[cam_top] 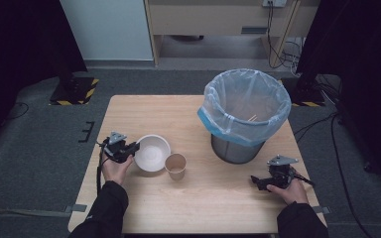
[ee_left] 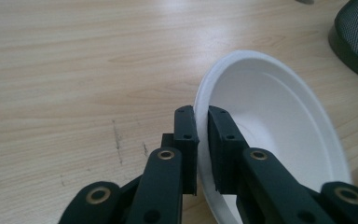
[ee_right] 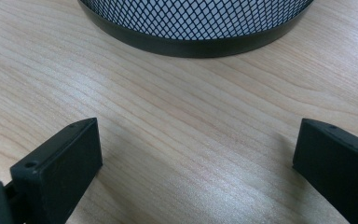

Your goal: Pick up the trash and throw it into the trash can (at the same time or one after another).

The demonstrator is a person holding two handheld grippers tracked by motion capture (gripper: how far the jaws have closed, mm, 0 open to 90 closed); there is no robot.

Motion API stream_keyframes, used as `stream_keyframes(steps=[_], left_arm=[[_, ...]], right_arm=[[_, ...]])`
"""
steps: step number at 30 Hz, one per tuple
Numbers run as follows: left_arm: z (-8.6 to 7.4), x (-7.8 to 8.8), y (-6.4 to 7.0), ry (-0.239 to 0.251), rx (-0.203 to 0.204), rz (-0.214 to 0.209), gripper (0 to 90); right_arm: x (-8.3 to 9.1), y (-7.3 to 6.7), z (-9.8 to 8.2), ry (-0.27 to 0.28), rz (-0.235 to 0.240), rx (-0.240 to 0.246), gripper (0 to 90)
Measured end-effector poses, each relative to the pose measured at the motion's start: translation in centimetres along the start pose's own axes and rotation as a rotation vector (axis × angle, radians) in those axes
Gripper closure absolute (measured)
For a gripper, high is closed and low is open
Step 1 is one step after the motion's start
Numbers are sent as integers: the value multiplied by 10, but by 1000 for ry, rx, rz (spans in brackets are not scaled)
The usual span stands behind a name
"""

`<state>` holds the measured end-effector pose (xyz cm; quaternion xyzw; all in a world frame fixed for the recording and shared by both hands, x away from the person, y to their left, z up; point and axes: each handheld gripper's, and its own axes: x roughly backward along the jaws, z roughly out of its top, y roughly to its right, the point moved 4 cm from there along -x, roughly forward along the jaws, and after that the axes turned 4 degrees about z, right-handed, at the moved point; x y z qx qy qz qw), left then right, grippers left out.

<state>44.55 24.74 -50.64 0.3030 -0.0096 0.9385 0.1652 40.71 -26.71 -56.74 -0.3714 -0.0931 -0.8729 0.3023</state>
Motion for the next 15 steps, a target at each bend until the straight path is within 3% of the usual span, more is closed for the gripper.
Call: stream_keyframes(steps=[8, 15], left_arm=[[12, 18, -9, 76, 15, 28, 840], [15, 25, -14, 101, 33, 36, 843]], right_arm=[[0, 0, 0, 0, 0, 0, 14], [0, 0, 0, 0, 0, 0, 14]])
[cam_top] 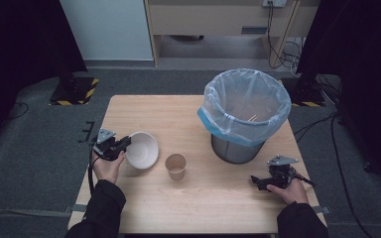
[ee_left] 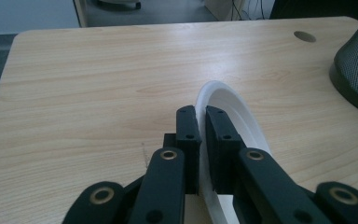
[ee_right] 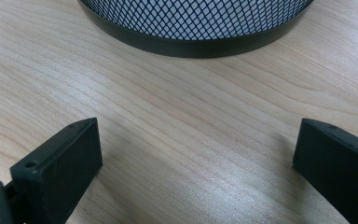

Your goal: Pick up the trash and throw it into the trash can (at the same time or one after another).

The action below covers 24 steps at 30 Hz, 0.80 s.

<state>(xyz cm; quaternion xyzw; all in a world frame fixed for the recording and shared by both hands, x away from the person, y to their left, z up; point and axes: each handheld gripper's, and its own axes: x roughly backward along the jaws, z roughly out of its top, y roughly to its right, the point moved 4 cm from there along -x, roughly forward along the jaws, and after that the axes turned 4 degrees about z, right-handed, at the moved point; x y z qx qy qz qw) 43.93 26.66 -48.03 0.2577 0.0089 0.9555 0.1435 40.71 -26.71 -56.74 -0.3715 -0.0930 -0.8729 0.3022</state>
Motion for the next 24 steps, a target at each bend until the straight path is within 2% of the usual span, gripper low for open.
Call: stream_keyframes(steps=[17, 24], left_arm=[[35, 38, -4, 179, 45, -21, 843], [51, 54, -1, 251, 50, -41, 843]], right_arm=[[0, 0, 0, 0, 0, 0, 14], [0, 0, 0, 0, 0, 0, 14]])
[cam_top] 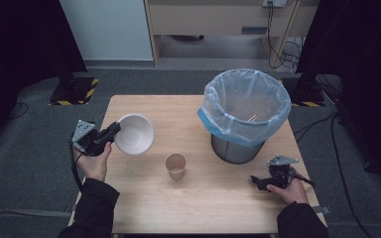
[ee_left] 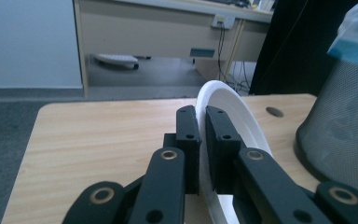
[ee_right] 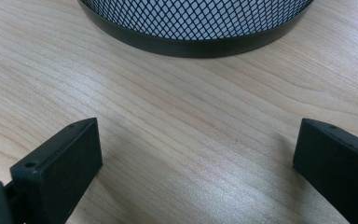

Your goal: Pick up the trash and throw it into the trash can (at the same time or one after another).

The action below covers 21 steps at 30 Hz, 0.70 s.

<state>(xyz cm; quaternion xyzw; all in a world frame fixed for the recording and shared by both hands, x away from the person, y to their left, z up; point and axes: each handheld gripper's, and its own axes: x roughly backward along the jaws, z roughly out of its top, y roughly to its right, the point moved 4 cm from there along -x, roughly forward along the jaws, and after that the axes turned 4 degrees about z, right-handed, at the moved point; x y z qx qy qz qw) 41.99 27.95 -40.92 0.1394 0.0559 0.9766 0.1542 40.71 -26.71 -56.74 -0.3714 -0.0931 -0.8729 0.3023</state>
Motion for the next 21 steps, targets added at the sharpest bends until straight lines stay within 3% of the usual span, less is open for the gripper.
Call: stream_keyframes(steps=[7, 21], left_arm=[[18, 10, 12, 62, -14, -29, 843], [56, 30, 51, 188, -61, -130, 843]], right_arm=[[0, 0, 0, 0, 0, 0, 14], [0, 0, 0, 0, 0, 0, 14]])
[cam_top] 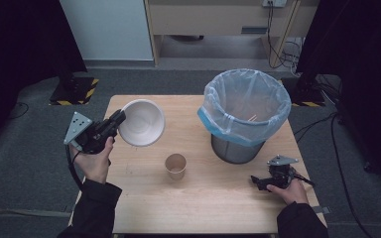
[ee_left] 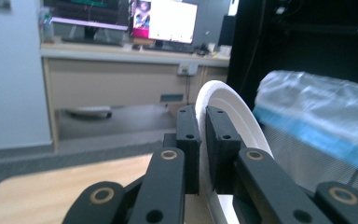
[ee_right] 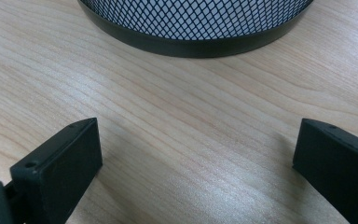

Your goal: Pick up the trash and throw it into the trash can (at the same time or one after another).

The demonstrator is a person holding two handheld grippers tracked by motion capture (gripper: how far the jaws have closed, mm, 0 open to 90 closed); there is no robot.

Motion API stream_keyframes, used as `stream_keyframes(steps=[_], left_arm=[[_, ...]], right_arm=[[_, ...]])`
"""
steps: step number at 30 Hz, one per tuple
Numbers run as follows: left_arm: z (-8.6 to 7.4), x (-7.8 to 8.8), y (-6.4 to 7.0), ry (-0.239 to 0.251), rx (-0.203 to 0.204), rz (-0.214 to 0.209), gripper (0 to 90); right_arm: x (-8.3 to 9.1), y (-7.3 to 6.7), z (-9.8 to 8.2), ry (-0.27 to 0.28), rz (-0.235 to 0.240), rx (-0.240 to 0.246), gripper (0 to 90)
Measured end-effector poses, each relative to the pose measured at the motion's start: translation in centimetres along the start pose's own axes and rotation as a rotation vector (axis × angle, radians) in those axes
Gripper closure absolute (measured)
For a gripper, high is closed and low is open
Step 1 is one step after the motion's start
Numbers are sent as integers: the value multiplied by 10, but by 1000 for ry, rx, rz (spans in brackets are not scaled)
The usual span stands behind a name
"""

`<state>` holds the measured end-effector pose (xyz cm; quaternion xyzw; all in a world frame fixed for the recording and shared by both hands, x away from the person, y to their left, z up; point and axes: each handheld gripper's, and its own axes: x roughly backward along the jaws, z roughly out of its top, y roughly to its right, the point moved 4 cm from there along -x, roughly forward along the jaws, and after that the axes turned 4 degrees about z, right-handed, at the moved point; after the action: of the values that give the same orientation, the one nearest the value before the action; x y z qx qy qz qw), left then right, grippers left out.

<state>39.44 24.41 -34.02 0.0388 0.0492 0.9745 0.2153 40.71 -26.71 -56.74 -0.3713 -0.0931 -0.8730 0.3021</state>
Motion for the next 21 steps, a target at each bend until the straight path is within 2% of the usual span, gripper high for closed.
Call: stream_keyframes(steps=[4, 13, 21], left_arm=[[16, -1, 10, 48, 0, -25, 843], [42, -15, 30, 93, -21, -56, 843], [71, -28, 45, 143, -17, -80, 843]], right_arm=[[0, 0, 0, 0, 0, 0, 14], [0, 0, 0, 0, 0, 0, 14], [0, 0, 0, 0, 0, 0, 14]])
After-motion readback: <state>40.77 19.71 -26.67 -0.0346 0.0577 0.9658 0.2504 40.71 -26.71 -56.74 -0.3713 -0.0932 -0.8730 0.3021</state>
